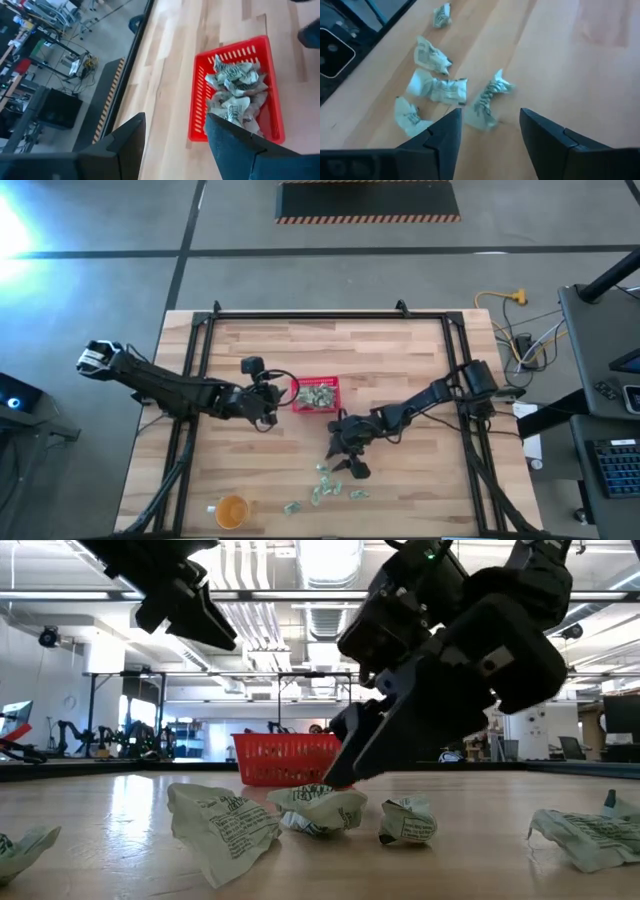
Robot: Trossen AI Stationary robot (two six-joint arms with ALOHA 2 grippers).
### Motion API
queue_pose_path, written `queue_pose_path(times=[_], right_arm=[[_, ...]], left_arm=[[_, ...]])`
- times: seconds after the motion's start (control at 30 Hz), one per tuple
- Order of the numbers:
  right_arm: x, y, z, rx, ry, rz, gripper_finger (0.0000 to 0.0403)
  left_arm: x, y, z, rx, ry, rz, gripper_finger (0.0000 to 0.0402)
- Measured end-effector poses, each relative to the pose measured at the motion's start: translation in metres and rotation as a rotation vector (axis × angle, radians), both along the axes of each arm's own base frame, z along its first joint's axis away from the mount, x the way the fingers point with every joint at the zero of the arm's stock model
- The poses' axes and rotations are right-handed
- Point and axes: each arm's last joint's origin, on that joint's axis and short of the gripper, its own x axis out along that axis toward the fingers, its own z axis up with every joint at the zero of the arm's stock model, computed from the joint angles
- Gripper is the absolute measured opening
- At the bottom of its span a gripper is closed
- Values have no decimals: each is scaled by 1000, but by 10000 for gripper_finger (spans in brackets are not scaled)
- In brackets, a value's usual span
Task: Pick and place items into bin
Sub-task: Put the stevia packet into the red bin
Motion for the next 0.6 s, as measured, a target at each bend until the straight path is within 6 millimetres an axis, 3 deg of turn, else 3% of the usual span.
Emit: queue_pose_path(times=[0.6], right_arm=[[4,6,-7,-35,17,2,174]], left_arm=[[0,-1,-1,2,9,-6,190]])
